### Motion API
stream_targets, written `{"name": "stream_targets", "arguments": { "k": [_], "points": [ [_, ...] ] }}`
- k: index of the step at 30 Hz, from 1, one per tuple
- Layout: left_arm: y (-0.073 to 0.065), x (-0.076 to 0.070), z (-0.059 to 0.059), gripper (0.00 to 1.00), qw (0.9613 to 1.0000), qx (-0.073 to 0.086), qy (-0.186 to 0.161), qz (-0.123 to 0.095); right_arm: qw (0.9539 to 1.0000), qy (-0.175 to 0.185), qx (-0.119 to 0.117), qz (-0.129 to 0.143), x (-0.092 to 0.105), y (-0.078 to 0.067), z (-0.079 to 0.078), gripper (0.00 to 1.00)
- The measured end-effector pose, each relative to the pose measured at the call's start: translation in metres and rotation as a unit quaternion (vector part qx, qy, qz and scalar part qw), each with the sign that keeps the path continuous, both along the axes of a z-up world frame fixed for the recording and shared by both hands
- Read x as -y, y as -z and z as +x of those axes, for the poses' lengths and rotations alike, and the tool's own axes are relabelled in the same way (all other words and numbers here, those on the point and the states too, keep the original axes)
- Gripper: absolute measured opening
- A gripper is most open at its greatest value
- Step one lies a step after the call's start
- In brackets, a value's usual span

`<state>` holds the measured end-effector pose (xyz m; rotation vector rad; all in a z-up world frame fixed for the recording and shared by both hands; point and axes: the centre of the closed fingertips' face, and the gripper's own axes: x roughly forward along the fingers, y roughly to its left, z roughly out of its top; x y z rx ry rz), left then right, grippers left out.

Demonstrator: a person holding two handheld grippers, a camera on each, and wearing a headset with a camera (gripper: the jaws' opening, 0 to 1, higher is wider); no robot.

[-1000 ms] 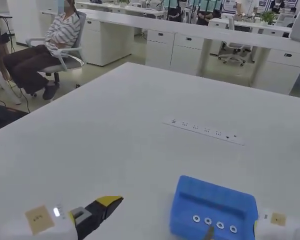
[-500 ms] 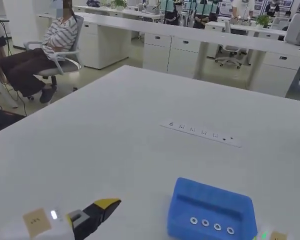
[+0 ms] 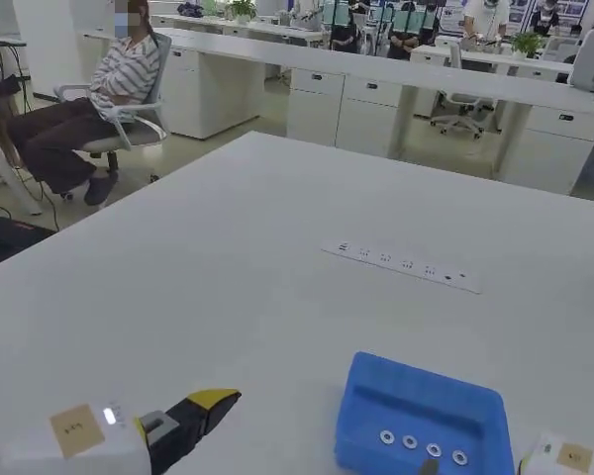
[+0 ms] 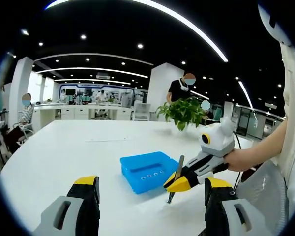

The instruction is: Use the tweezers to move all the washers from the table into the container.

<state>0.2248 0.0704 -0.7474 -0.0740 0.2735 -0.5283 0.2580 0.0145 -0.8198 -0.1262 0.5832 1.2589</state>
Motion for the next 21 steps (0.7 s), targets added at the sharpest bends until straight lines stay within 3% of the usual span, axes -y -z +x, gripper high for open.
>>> {"name": "stream_targets", "arguments": {
  "k": [13, 21],
  "points": [
    [-0.002, 0.0, -0.001, 0.9, 1.0, 0.002, 0.001, -0.007, 0.9988, 0.03, -0.01, 0.037, 0.005, -0.037, 0.033, 0.03],
    [-0.002, 0.001, -0.001, 0.9, 1.0, 0.001, 0.002, -0.007, 0.999, 0.026, -0.006, 0.036, -0.002, -0.044, 0.05, 0.03]
  ]
}}
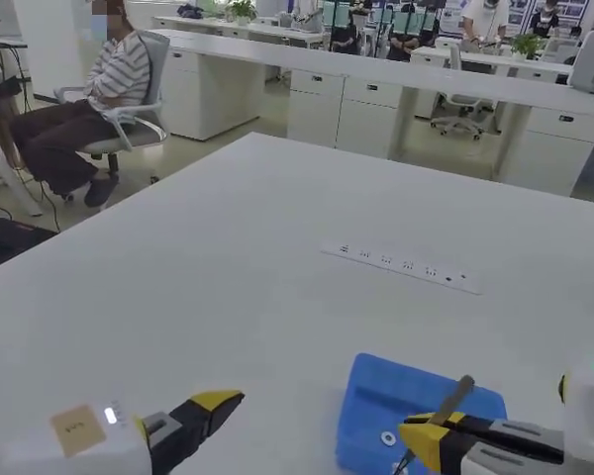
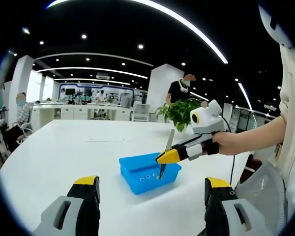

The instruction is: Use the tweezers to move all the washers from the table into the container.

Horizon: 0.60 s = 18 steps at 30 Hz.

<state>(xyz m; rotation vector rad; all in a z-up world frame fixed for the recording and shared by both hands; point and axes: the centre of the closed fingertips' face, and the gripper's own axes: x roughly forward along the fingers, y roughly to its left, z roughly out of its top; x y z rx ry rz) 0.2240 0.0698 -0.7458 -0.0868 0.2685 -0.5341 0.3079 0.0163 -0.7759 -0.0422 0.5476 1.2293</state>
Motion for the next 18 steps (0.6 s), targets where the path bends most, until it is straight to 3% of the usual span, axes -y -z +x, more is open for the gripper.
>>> {"name": "stream_targets", "arguments": {
  "k": [6, 14, 18],
  "points": [
    [-0.001, -0.001, 0.001, 0.9, 1.0, 0.001, -0.004, -0.001, 1.0, -0.002, -0.002, 0.003, -0.009, 0.0, 0.017, 0.03],
    [0.0, -0.001, 0.001, 0.89, 1.0, 0.0, -0.002, -0.002, 0.9999, -0.001, -0.015, 0.0, -0.02, 0.009, 0.033, 0.03],
    [0.0, 0.0, 0.001, 0.89, 1.0, -0.001, 0.0, -0.003, 0.9999, -0.004, -0.01, -0.011, -0.024, 0.016, 0.038, 0.03]
  ]
}}
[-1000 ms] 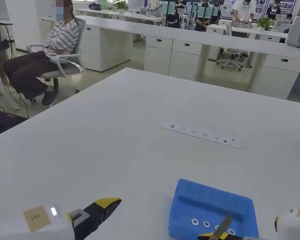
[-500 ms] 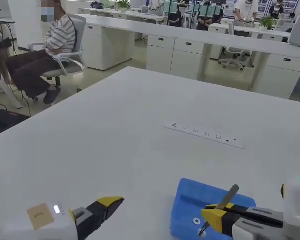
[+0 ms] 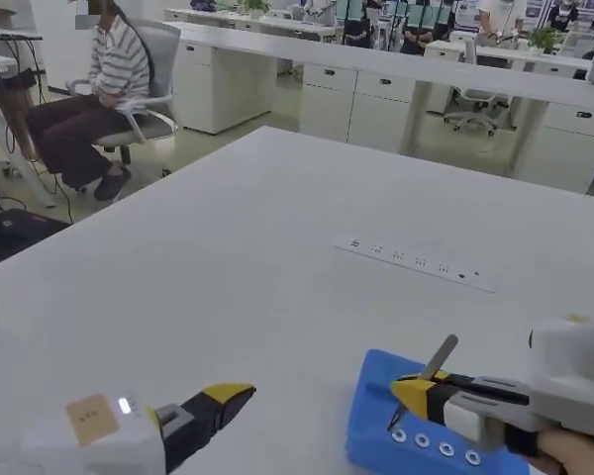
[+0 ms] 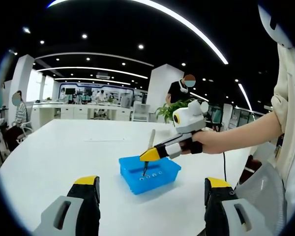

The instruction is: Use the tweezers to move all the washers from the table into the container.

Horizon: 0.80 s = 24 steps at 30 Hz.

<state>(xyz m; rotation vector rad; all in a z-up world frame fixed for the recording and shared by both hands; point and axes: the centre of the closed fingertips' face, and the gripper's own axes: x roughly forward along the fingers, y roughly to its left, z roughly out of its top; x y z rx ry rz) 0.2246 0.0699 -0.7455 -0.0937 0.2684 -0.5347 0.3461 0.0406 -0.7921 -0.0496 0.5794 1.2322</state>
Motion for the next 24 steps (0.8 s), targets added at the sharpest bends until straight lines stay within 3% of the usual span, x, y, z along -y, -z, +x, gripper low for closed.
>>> {"name": "stream_targets", "arguments": {
  "k": [11, 24],
  "points": [
    [0.001, 0.001, 0.0, 0.89, 1.0, -0.003, 0.001, -0.003, 0.9997, 0.014, -0.018, -0.011, -0.006, 0.023, 0.017, 0.03],
    [0.002, 0.001, 0.0, 0.89, 1.0, -0.006, 0.001, -0.006, 0.9995, 0.003, -0.001, -0.032, -0.013, 0.037, 0.023, 0.03]
  ]
}}
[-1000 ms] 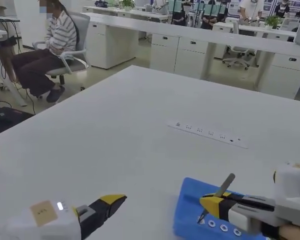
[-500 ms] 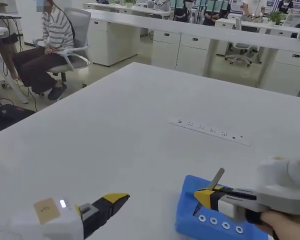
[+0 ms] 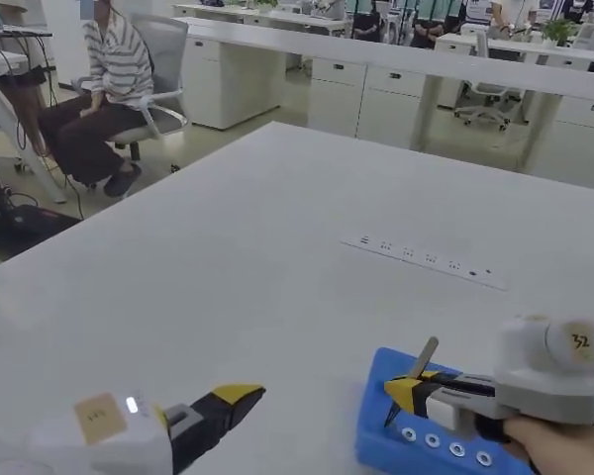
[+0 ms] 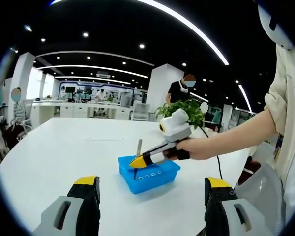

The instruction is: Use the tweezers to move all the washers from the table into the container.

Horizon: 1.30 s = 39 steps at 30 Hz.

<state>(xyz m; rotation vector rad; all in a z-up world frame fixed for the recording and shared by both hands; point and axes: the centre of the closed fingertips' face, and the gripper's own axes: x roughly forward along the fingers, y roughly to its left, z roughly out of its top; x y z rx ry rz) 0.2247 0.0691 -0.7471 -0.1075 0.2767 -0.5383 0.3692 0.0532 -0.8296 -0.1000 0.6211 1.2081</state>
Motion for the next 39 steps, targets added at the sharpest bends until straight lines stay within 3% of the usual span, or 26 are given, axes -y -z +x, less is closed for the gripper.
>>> {"name": "stream_targets", "arguments": {
  "k": [14, 27, 29, 39],
  "points": [
    [0.0, -0.001, 0.001, 0.89, 1.0, -0.001, -0.003, -0.002, 0.9987, -0.032, 0.038, -0.011, -0.001, 0.006, 0.0, 0.03],
    [0.0, 0.0, 0.001, 0.9, 1.0, -0.002, -0.002, -0.007, 0.998, -0.038, 0.047, -0.015, -0.003, 0.006, 0.001, 0.04],
    [-0.002, -0.001, 0.001, 0.9, 0.9999, -0.001, -0.004, -0.015, 0.9968, -0.035, 0.069, -0.021, -0.001, 0.002, 0.003, 0.04],
    [-0.002, 0.001, 0.0, 0.89, 0.9998, -0.007, 0.001, -0.021, 0.9961, -0.026, 0.08, 0.025, -0.002, -0.034, -0.007, 0.04]
  ]
}}
